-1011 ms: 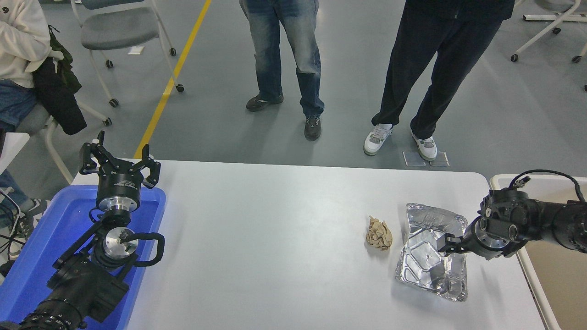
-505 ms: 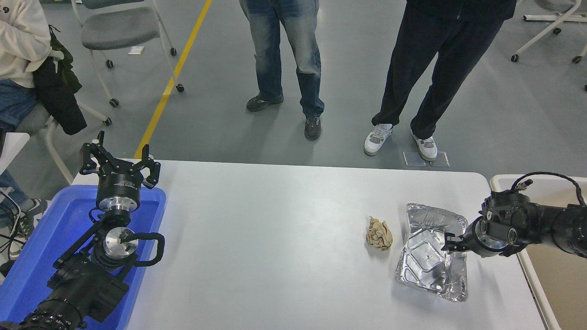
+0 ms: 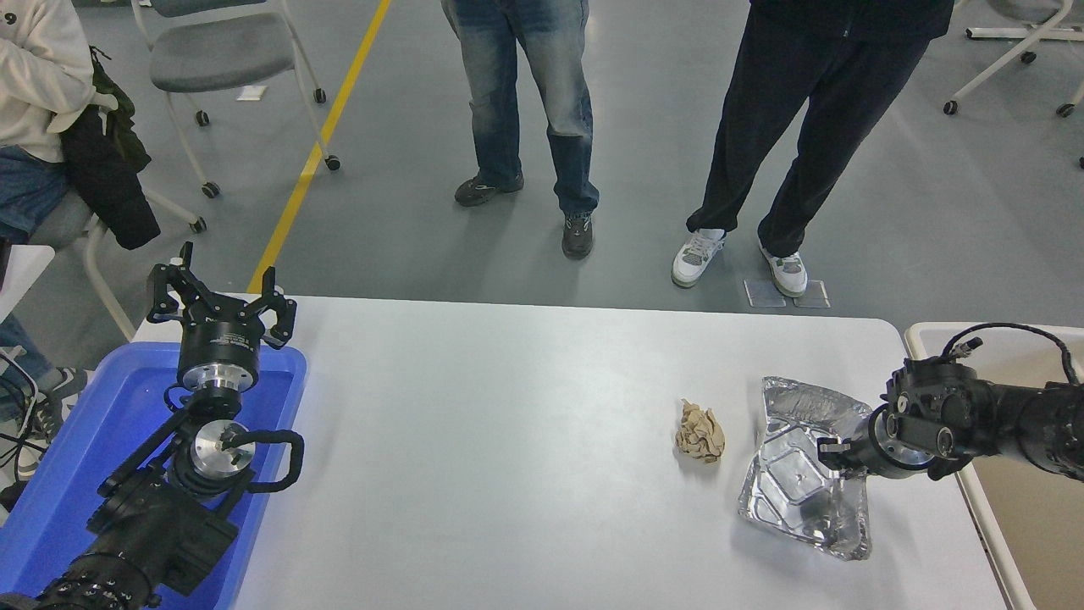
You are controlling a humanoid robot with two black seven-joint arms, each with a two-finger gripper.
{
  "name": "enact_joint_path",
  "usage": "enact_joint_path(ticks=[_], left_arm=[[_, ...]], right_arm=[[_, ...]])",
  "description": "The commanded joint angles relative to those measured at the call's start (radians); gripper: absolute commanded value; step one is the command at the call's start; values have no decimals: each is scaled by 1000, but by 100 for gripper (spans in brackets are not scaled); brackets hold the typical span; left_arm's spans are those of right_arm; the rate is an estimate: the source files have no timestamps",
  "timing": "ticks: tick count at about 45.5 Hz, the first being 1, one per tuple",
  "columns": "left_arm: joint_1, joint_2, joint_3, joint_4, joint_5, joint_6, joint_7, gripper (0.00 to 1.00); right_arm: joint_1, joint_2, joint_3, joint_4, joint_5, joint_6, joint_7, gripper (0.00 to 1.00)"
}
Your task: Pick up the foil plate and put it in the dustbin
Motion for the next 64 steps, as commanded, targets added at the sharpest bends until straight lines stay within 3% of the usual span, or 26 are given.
enact_joint_path(ticks=[1,18,35,43,53,64], left_arm=[[0,0,0,0,0,0,0,99],[0,0,0,0,0,0,0,99],[0,0,0,-3,0,0,0,99],[0,0,0,0,0,0,0,99],[0,0,0,0,0,0,0,99],[0,0,0,0,0,0,0,99]], right_arm=[[13,-9,1,2,-8,4,8,0],[133,-75,3,77,-5,73,9,0],[462,-266,11,223,-17,281,-2,0],[627,-366,9,286,-101,407,-5,0],[815,-461,1,369,-184,409,-25,0],[881,-510,1,386,-194,409,-57,0]])
